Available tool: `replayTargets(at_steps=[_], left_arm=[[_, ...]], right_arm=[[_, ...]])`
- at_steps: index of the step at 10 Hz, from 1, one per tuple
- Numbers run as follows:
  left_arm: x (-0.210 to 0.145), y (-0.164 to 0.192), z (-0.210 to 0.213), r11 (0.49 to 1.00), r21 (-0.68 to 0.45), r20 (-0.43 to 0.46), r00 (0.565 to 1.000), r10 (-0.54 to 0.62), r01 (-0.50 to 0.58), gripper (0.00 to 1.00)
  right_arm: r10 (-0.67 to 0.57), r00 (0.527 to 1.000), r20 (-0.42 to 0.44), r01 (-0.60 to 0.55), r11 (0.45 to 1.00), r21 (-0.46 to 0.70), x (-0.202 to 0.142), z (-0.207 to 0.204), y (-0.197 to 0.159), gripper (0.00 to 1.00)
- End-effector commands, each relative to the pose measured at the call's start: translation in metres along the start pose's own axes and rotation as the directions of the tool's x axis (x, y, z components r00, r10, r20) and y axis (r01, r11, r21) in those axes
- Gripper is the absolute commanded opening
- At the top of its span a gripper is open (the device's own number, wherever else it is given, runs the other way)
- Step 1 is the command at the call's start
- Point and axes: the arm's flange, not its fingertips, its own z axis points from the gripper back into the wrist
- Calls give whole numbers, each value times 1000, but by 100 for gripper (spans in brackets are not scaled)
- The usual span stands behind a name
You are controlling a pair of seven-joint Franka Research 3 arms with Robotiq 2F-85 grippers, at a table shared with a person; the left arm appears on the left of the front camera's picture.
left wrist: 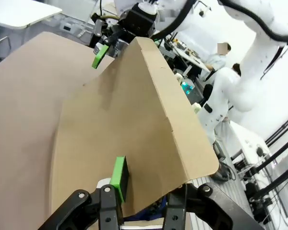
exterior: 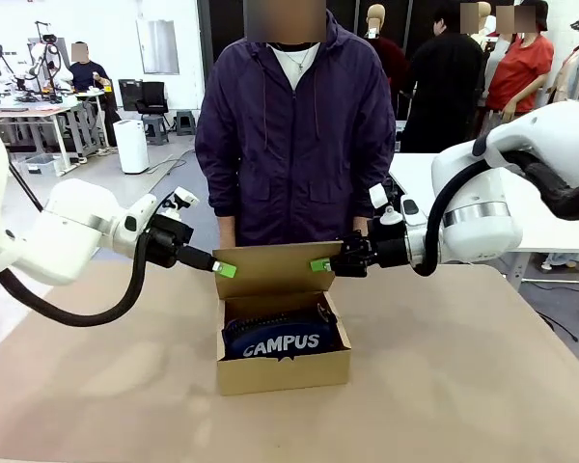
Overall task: Pack the items into the box.
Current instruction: Close the Mailer Box.
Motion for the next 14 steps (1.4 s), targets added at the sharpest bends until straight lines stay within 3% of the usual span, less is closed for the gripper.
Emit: replayTargets(at_steps=[1,5,8,9,14], left_arm=[[-16,-1,-9,994,-25,-21,994,-106,105,41],[-32,-6,-26,944,91,-135,943,-304,317,41],[-32,-13,-24,920,110,-109,925,-364,375,41],[-30,-16,-23,915,116,-80,921,-380,387,97],[-23,-30,-17,895,120,-92,903,-420,429,100]], right_arm=[[65,998,17,-64,997,-44,-4,-2,22,47],[222,974,37,-222,975,-13,-24,-3,30,47],[235,972,31,-235,972,12,-38,-3,35,47],[216,976,33,-217,976,9,-38,0,35,100],[187,982,-1,-187,982,-5,-40,12,32,100]])
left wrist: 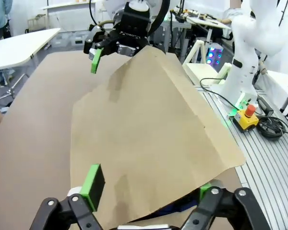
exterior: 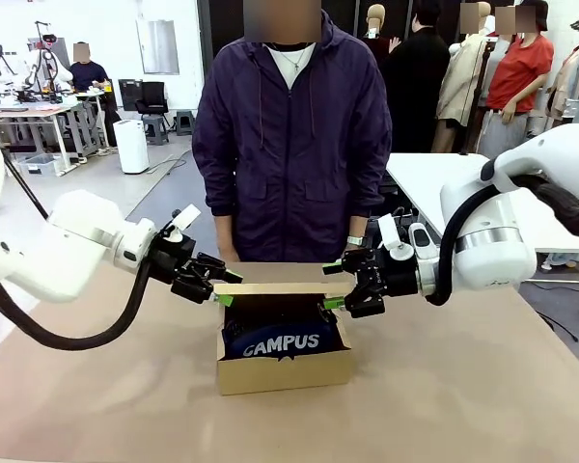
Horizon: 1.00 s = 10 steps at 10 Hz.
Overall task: Pack the items into the box.
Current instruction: Close the Mailer Box.
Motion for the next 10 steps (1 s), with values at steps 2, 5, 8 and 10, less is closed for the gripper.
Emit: replayTargets(at_steps=[2,5,8,10], left_arm=[[9,-31,13,995,-82,-44,998,-54,50,100],[15,-62,41,1000,1,-250,968,18,-19,100],[26,-60,69,960,280,-24,999,-26,32,100],[34,-37,64,933,360,161,986,-35,-26,100]], right_arm=[[-41,998,-39,39,998,-39,2,28,1,100],[-81,989,-123,68,992,-110,6,73,-3,100],[-103,994,-29,92,960,-266,18,60,-26,100],[-154,987,47,161,940,-301,30,34,-43,100]])
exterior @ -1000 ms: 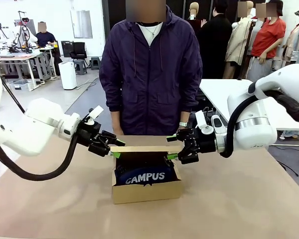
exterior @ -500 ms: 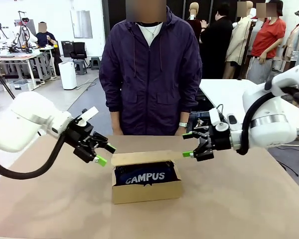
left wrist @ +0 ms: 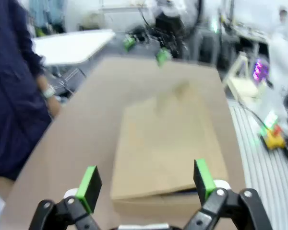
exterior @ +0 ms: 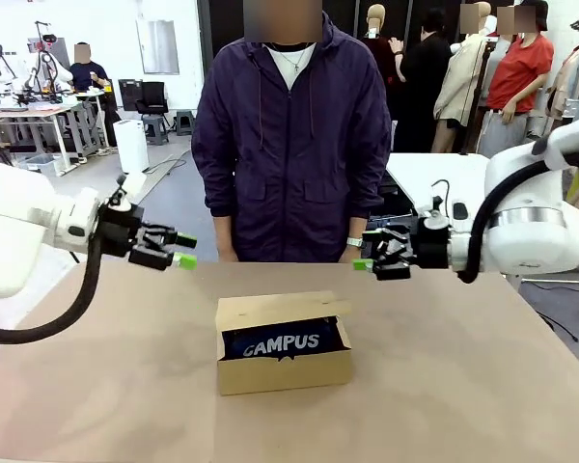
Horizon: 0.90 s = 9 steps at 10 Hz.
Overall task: Pack the items into the box.
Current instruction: Close the Mailer Box.
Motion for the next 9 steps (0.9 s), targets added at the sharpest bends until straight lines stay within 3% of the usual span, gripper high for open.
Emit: replayTargets(at_steps=[1,2,4,5,7,9], left_arm=[[-7,12,-32,998,64,110,994,-11,4,100],[-10,18,-46,1000,6,107,994,16,-16,100],[-22,22,-78,985,-158,82,993,83,-69,100],[-28,19,-87,984,-157,34,995,94,-87,100],[-34,6,-100,956,-270,9,992,125,-118,100],[-45,-4,-110,941,-312,-33,991,126,-130,100]], right_arm=[[-103,993,60,105,993,-45,13,-37,-7,100],[-136,990,30,137,991,-16,19,-52,-8,100],[-141,989,-45,147,975,167,14,-80,1,100],[-121,990,-68,133,964,228,12,-86,7,100],[-27,983,-182,91,931,353,8,-94,22,100],[15,978,-209,71,915,398,3,-91,34,100]])
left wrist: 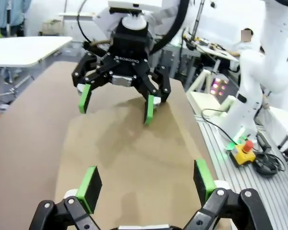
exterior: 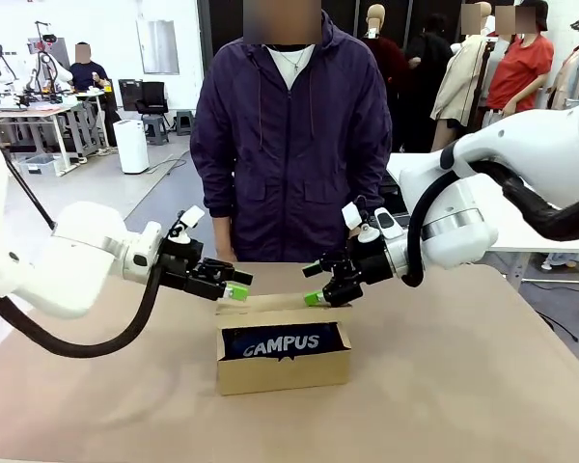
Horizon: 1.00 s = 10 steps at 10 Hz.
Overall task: Pack the items into the box.
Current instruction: Close the Mailer Box.
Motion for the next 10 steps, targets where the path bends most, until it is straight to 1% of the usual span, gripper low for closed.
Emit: replayTargets(at_steps=[1,3,4,5,6,7,8,10], left_arm=[[-4,0,-6,999,-35,-92,996,15,-18,100],[-20,6,-22,994,-89,-166,985,48,-64,100],[-28,9,-28,993,-84,-189,980,62,-79,100],[-33,11,-30,994,-60,-215,974,72,-87,100],[-36,13,-29,996,-20,-244,966,84,-92,100],[-39,15,-28,995,-1,-265,960,96,-100,100],[-38,16,-28,995,-5,-262,960,99,-104,100],[-38,18,-27,995,14,-279,955,102,-102,100]], right_arm=[[21,997,-73,-19,999,32,6,1,6,100],[37,993,-109,-35,999,27,4,-10,15,100],[24,993,-118,-21,999,33,2,-17,15,100],[8,992,-124,-2,999,49,-2,-22,16,100],[6,989,-146,0,999,41,-6,-28,17,100],[-11,983,-182,24,997,69,-16,-35,18,100],[-25,967,-254,48,995,86,-26,-39,22,100],[-19,949,-315,64,989,132,-38,-41,26,100]])
